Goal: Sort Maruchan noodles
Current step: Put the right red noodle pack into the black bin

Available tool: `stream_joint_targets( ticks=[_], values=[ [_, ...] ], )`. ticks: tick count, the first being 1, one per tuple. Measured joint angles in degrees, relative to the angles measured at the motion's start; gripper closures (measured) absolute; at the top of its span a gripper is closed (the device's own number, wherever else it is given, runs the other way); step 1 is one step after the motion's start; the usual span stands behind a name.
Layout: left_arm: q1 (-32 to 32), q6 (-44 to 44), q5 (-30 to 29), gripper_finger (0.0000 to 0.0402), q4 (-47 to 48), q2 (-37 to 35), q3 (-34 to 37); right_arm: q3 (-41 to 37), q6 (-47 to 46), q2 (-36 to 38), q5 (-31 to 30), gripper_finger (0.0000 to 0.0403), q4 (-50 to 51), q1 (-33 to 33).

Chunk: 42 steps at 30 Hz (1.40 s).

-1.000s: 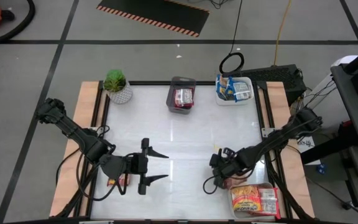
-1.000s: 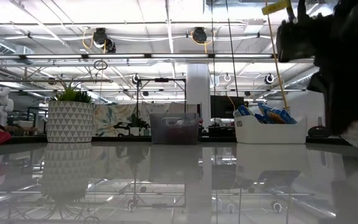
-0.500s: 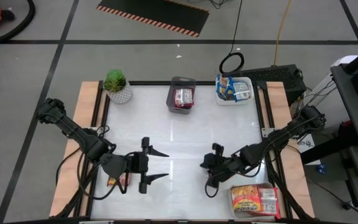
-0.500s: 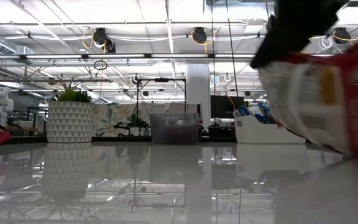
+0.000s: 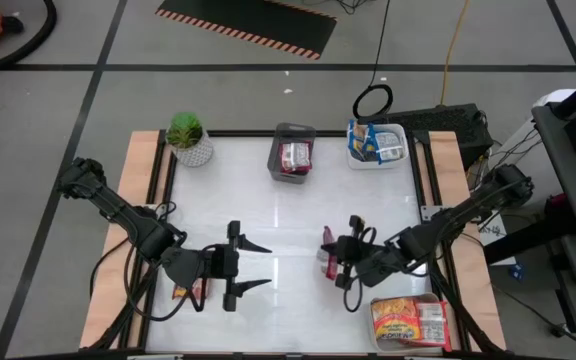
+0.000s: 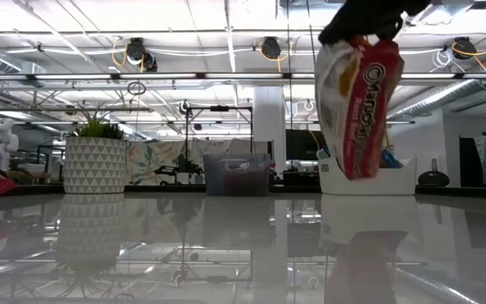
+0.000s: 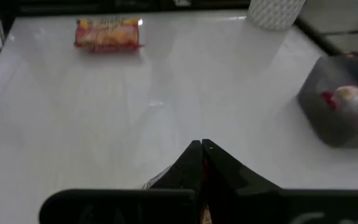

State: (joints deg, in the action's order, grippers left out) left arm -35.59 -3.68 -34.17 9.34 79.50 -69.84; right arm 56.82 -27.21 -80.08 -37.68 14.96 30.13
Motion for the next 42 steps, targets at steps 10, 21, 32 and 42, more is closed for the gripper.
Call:
stream_joint_targets(
  ticks=[10, 21, 32, 42],
  values=[
    [0.0, -0.5, -4.1, 0.0106, -1.1, 1.9, 0.0, 0.0, 5.3, 7.4, -7.9, 0.0403, -0.1, 2.1],
    [1.5, 19.8, -13.1, 0.0106, -20.6, 13.6, 0.0, 0.0, 10.5, 13.1, -17.4, 0.0403, -0.1, 6.0],
    [1.4, 44.3, -25.5, 0.0106, -48.2, 28.3, 0.0, 0.0, 18.8, 15.9, -22.9, 0.0403, -5.8, 6.7],
    [1.4, 42.6, -29.6, 0.0106, -58.7, 32.9, -2.9, -3.4, 44.6, 10.1, -17.5, 0.0403, -41.6, 6.5]
  ],
)
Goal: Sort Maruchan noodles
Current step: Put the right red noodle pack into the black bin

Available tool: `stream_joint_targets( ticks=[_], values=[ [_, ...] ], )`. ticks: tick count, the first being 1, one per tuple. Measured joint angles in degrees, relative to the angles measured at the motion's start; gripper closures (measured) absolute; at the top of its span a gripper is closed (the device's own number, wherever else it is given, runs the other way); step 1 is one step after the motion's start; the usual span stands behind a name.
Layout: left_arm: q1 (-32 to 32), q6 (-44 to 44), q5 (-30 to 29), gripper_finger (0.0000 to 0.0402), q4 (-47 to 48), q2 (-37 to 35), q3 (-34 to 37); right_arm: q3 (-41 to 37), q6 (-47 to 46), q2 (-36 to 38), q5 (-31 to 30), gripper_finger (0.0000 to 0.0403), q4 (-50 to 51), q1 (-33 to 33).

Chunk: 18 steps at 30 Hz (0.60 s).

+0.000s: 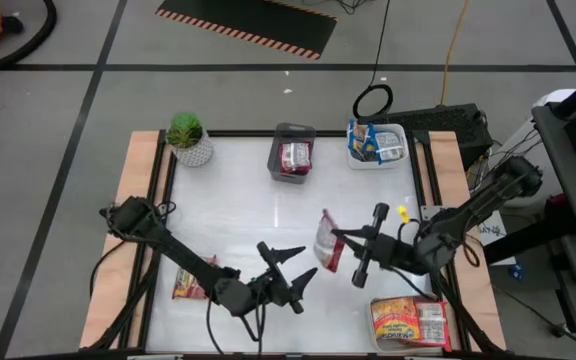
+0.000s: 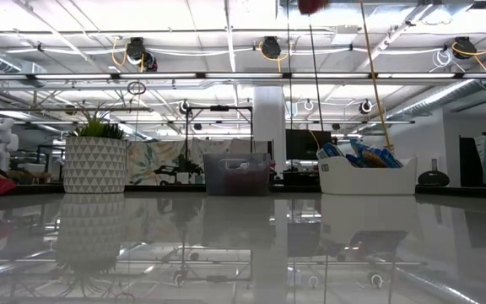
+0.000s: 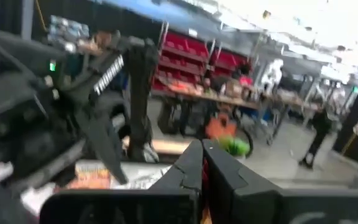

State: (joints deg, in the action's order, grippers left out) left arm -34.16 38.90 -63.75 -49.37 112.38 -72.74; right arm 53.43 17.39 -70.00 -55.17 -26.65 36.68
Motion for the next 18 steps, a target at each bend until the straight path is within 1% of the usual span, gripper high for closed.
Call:
stream_joint_targets(
  ticks=[2, 5, 9, 12, 14, 18],
  values=[
    [-0.3, -2.2, -0.7, 0.0106, 3.6, 0.0, -0.6, -0.2, 3.3, -0.9, 1.6, 0.0403, -4.6, -0.4],
    [-1.2, -5.0, -1.0, 0.0106, 8.3, 0.1, -1.0, -0.2, 5.8, -1.3, 3.9, 0.0403, -7.7, -1.2],
    [-1.9, -7.8, -1.6, 0.0106, 11.8, 0.1, -1.0, -0.2, 5.6, -1.3, 9.6, 0.0403, -9.9, -3.0],
    [-1.8, -10.7, -2.9, 0.0106, 12.2, 0.2, -1.1, -0.2, 4.5, -1.4, 11.8, 0.0403, -10.2, -4.3],
    [-1.6, -11.6, -5.0, 0.0106, 11.8, 0.9, -1.1, -0.2, 4.2, -2.2, 11.8, 0.0403, -10.7, -5.4],
    [-1.5, -14.3, -15.6, 0.0106, 11.7, 2.1, -1.1, -0.2, 4.3, -4.7, 11.8, 0.0403, -12.8, -6.6]
  ],
)
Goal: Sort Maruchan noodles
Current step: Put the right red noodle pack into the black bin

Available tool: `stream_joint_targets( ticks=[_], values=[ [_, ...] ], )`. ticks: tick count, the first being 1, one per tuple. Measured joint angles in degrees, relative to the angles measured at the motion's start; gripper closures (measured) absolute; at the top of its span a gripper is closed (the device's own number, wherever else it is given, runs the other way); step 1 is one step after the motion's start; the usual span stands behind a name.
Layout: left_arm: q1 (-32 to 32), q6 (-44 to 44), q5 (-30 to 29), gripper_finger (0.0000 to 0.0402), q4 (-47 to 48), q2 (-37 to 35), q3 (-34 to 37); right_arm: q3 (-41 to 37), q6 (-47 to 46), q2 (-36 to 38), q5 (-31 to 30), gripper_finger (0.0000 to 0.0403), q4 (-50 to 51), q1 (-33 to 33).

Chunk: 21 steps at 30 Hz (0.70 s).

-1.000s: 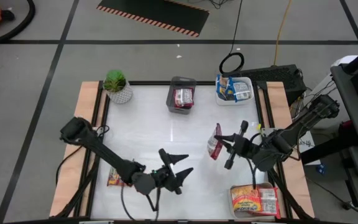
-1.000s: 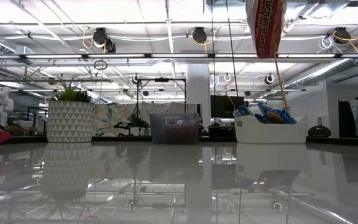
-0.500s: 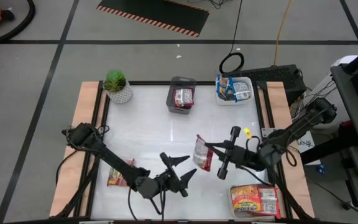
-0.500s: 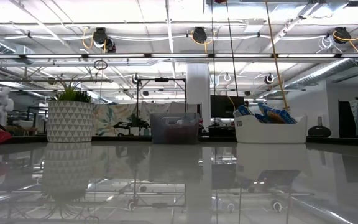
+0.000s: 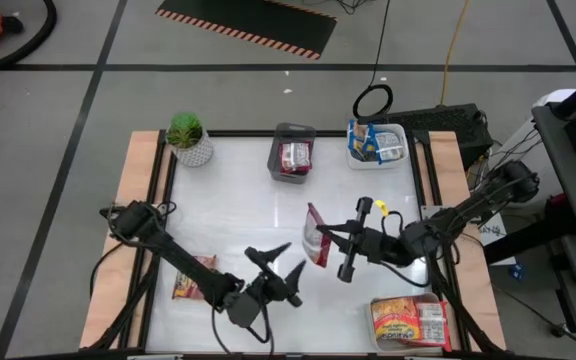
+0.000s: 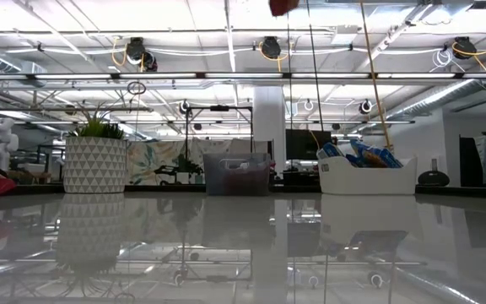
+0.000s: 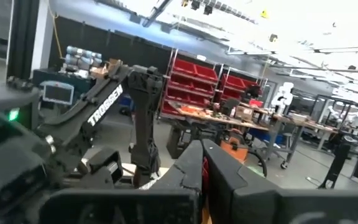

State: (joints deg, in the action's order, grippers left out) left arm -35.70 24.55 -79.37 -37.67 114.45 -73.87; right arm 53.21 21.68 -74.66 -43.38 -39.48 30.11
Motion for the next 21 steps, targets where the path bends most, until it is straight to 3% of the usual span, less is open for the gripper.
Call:
stream_joint_targets(
  ticks=[2, 6, 16, 21],
  values=[
    [0.0, -0.5, -3.2, 0.0106, 0.4, 0.2, 0.0, 0.0, 0.1, -1.2, 0.0, 0.0403, -2.0, -0.5],
    [0.3, -2.3, -2.6, 0.0106, 0.1, 0.1, 0.0, 0.0, -0.2, -3.2, -0.3, 0.0403, -3.6, -1.5],
    [2.5, -9.3, 7.8, 0.0106, -0.1, 0.1, 0.0, 0.0, 0.3, -4.6, -6.4, 0.0403, -3.5, -2.0],
    [4.7, -8.3, 8.2, 0.0106, 1.2, 0.1, 0.0, 0.0, -1.9, -4.6, -6.5, 0.0403, -1.0, -1.9]
  ],
)
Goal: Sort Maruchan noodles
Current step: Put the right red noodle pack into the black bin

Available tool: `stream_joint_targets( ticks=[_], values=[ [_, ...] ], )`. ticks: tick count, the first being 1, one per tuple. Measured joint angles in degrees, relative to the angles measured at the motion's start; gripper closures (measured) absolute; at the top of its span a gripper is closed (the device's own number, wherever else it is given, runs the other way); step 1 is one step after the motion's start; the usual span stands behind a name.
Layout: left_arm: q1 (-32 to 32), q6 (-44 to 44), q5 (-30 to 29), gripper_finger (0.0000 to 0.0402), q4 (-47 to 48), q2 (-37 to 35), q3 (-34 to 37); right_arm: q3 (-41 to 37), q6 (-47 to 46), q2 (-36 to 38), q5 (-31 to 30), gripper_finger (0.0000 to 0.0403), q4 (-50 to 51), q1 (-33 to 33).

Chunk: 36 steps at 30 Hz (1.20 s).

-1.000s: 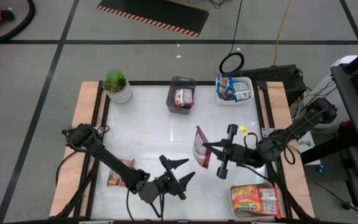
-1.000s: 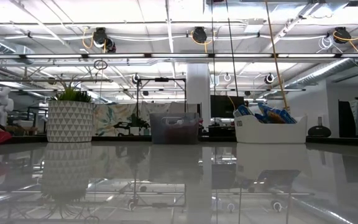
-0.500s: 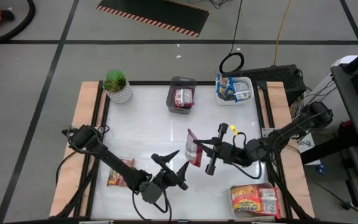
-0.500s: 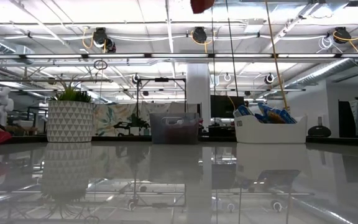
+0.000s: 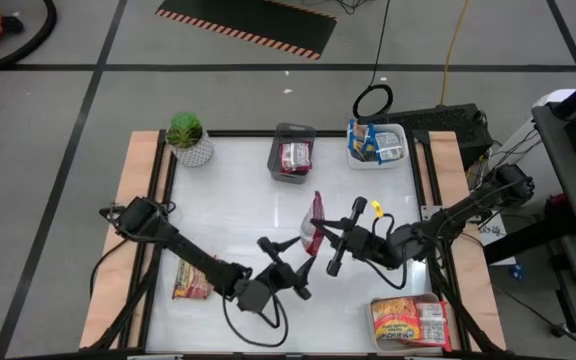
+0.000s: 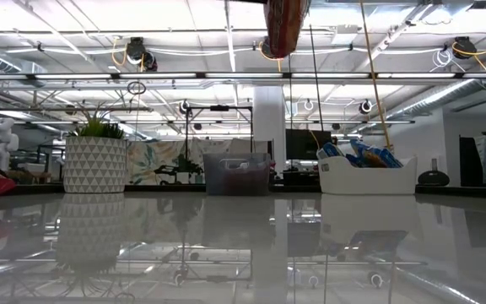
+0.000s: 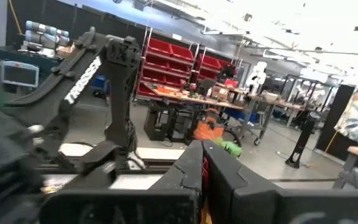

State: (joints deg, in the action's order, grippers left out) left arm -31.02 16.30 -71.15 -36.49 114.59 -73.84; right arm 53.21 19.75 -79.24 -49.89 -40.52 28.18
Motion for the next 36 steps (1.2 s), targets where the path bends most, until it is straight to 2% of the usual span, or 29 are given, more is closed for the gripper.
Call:
stream_joint_targets(
  ticks=[21, 28, 32, 36],
  values=[
    [3.4, 2.0, -1.0, 0.0106, -0.6, 0.0, 0.0, 0.0, -9.0, 0.0, 0.2, 0.0403, 8.4, 0.0],
    [3.6, 9.3, -5.9, 0.0106, -1.4, 0.0, 0.0, 0.0, -10.3, 0.0, 0.1, 0.0403, 10.0, 1.0],
    [3.5, 12.7, -6.4, 0.0106, -4.5, 0.0, 0.0, 0.0, -10.3, 0.0, -0.2, 0.0403, 10.2, 1.7],
    [3.5, 14.8, -6.4, 0.0106, -6.6, 0.0, 0.0, 0.0, -10.3, 0.0, -3.0, 0.0403, 11.2, 2.7]
  ],
)
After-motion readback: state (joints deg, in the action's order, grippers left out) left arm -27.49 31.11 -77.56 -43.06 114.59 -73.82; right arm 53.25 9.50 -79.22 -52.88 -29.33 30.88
